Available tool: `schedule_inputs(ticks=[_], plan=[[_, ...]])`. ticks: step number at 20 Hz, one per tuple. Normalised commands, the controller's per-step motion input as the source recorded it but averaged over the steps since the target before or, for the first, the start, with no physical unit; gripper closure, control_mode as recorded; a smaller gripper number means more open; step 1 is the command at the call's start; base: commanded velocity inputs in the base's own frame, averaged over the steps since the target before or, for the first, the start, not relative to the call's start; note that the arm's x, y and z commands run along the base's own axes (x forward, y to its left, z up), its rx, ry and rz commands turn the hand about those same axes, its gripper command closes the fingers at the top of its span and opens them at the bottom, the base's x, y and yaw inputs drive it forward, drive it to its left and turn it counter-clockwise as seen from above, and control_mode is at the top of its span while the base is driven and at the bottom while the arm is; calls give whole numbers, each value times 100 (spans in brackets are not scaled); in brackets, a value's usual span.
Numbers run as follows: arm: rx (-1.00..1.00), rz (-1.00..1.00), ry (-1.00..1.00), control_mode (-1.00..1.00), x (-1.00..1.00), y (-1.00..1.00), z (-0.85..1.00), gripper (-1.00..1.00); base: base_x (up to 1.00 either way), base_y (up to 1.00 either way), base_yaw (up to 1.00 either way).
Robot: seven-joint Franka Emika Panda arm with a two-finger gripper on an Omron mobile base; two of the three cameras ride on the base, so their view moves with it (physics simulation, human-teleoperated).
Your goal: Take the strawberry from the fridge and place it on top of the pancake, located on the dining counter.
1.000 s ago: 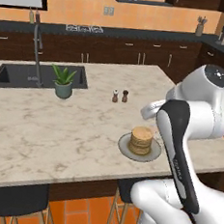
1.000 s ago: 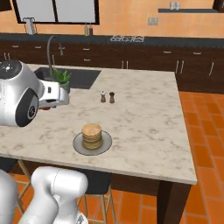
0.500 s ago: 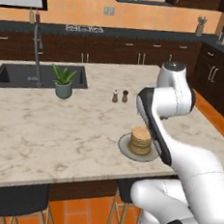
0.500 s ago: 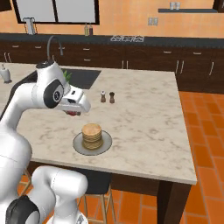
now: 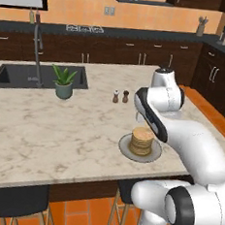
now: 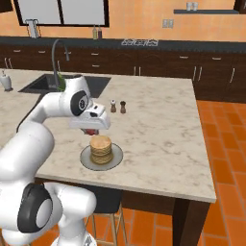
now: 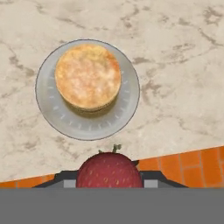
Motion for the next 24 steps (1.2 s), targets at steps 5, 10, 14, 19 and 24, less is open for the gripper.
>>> schedule_inputs(ticks=[5,10,14,19,24], plan=[[0,0,19,-100,27,1,-46,100,0,0,0],[0,0,18,-100,26,0,-38,100,0,0,0],[0,0,10,-100,30,10,-30,100,0,0,0],[0,0,0,-100,55,10,-22,100,0,0,0],[0,0,0,-100,62,0,-32,100,0,0,0]])
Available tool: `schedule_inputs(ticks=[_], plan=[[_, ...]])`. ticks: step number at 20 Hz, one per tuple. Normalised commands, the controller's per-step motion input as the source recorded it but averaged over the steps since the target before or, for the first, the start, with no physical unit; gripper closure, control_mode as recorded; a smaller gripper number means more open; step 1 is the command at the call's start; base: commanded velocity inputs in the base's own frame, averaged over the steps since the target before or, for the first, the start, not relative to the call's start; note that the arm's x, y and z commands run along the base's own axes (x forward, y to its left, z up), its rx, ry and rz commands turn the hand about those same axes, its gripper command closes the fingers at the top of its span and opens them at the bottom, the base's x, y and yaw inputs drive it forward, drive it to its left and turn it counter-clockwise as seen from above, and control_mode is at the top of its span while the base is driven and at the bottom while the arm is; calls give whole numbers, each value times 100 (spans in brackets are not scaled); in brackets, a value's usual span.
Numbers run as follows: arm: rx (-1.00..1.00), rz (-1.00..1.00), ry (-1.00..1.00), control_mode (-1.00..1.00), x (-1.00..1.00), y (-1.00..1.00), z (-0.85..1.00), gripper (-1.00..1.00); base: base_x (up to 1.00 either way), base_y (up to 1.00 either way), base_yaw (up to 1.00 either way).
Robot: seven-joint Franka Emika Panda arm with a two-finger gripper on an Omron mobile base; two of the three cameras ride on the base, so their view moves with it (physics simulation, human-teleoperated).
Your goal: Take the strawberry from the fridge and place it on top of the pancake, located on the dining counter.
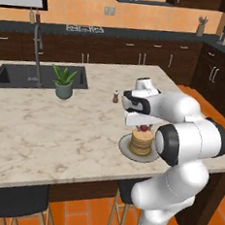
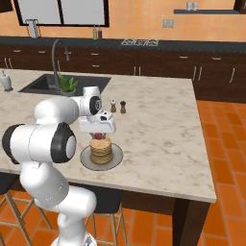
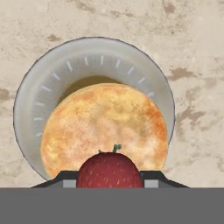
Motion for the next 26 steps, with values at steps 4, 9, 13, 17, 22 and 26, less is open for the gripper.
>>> schedule_inputs(ticks=[4,9,13,17,22,26], plan=[[0,0,1,-100,43,0,-34,100,0,0,0],[1,0,0,-100,-6,-17,-12,100,0,0,0],[3,0,-2,-100,-21,-19,-5,100,0,0,0],[0,0,0,-100,-5,0,-10,100,0,0,0],[0,0,0,-100,0,9,-19,100,0,0,0],[0,0,0,-100,0,8,-16,-100,0,0,0]])
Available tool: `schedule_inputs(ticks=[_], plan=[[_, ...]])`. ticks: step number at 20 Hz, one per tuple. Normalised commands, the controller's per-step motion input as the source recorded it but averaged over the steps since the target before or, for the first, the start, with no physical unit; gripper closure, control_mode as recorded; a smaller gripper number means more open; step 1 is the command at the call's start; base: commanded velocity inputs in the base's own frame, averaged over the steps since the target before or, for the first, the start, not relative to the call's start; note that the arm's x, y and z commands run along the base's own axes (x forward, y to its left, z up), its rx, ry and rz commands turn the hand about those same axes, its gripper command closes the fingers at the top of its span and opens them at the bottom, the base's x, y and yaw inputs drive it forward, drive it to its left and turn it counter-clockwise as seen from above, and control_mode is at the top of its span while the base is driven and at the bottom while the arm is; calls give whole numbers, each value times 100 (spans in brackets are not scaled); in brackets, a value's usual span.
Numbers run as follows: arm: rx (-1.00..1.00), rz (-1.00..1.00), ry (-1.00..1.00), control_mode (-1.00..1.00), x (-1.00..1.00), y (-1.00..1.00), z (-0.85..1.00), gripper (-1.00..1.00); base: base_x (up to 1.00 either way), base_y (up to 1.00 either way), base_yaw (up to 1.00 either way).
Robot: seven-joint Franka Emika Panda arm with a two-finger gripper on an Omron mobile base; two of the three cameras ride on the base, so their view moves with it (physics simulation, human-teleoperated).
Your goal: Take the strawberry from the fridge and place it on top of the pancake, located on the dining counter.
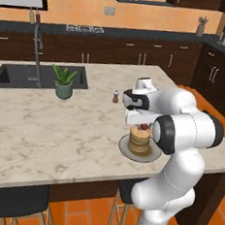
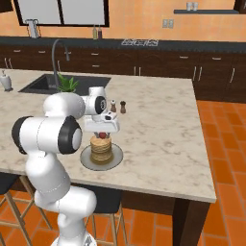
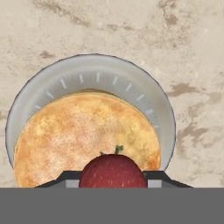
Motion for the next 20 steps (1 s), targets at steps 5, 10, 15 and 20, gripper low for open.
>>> schedule_inputs(ticks=[5,10,15,20], plan=[[0,0,0,-100,-6,0,-2,-100,0,0,0],[1,0,0,-100,-39,0,14,-100,0,0,0],[3,0,0,-100,-37,0,41,-100,0,0,0],[5,0,0,-100,-51,-1,52,-100,0,0,0]])
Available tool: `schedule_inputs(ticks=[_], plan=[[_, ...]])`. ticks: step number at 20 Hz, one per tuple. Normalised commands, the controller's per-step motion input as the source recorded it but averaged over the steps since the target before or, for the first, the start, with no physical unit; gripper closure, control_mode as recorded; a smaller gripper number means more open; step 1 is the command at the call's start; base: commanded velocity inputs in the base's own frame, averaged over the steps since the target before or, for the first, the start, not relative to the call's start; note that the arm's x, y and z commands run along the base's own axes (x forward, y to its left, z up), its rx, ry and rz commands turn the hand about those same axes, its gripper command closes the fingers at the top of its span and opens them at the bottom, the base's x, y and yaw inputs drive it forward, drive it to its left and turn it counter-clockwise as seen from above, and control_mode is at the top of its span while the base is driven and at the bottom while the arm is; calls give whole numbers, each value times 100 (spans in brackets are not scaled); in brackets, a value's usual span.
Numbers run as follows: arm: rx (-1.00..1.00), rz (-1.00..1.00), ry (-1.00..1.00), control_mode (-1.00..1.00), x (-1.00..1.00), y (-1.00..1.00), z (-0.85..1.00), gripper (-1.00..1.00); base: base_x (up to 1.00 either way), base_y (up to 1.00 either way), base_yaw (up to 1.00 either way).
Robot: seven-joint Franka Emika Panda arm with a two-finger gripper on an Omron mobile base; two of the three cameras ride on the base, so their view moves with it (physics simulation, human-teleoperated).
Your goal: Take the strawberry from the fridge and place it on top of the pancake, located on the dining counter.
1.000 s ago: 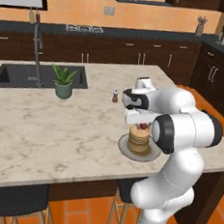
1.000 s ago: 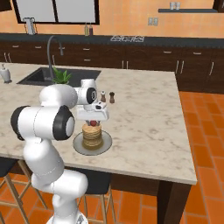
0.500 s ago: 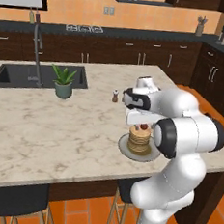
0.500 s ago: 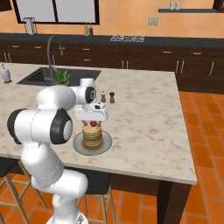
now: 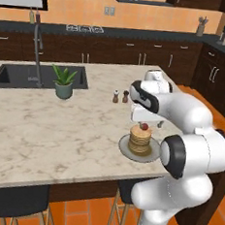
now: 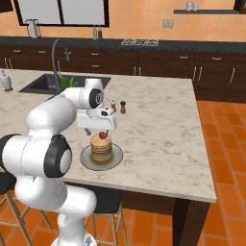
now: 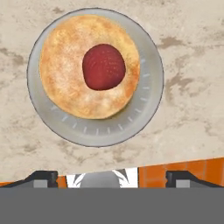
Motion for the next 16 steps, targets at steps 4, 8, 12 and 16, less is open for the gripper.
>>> schedule_inputs(ticks=[4,8,12,16], plan=[[4,0,0,-100,-78,0,26,-100,0,0,0],[4,-1,0,-100,-86,0,46,-100,0,0,0],[1,0,0,-100,-66,0,63,-100,0,0,0],[0,0,0,-100,-51,0,68,-100,0,0,0]])
